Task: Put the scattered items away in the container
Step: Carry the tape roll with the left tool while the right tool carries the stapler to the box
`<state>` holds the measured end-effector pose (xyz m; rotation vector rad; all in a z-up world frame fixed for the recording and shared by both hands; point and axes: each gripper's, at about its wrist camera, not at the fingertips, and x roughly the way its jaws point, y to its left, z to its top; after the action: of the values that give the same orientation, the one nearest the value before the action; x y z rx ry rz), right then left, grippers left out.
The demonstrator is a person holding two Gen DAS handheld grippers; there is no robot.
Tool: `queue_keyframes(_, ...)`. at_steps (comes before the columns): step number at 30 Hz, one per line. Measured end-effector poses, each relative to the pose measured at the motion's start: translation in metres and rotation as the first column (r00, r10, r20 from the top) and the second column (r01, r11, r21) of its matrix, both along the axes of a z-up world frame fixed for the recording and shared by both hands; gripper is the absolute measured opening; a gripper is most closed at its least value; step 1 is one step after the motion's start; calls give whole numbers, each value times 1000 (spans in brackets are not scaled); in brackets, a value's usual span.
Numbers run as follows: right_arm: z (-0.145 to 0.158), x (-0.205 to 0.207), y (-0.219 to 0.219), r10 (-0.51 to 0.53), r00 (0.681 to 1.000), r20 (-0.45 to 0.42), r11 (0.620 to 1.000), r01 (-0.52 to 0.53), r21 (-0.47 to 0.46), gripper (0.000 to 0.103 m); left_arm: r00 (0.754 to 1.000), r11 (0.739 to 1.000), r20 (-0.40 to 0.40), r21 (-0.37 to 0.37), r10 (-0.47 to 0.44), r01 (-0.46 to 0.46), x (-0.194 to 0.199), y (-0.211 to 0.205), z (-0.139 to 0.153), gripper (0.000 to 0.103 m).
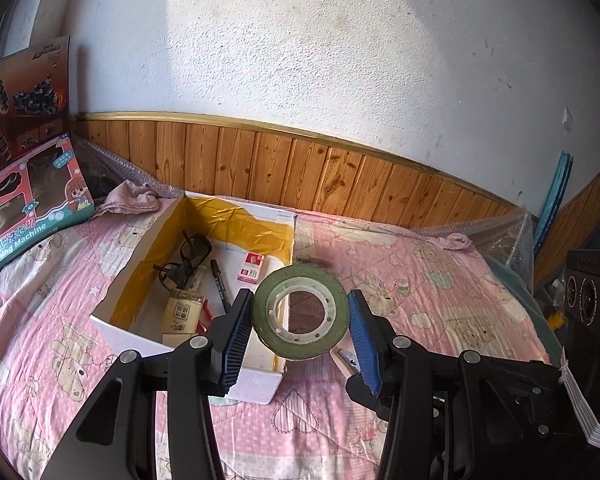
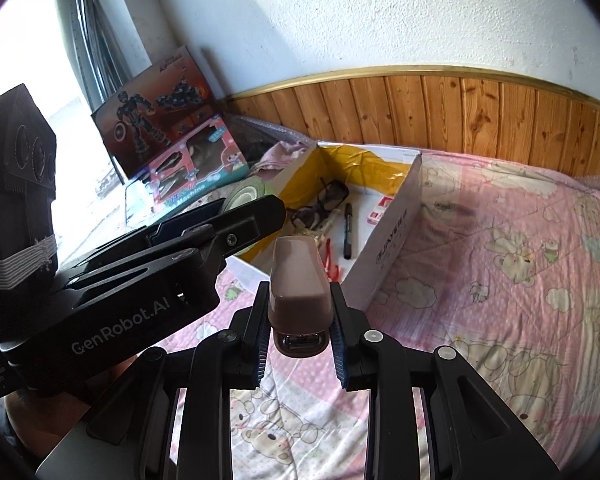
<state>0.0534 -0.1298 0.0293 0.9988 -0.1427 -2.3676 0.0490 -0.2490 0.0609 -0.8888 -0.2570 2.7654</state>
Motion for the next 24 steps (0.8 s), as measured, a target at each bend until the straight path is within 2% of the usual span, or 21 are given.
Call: queue_keyframes(24, -34, -97, -10, 17, 997, 77, 1000, -18, 16, 28, 993, 998, 101, 19, 65, -67, -70, -26, -38, 49)
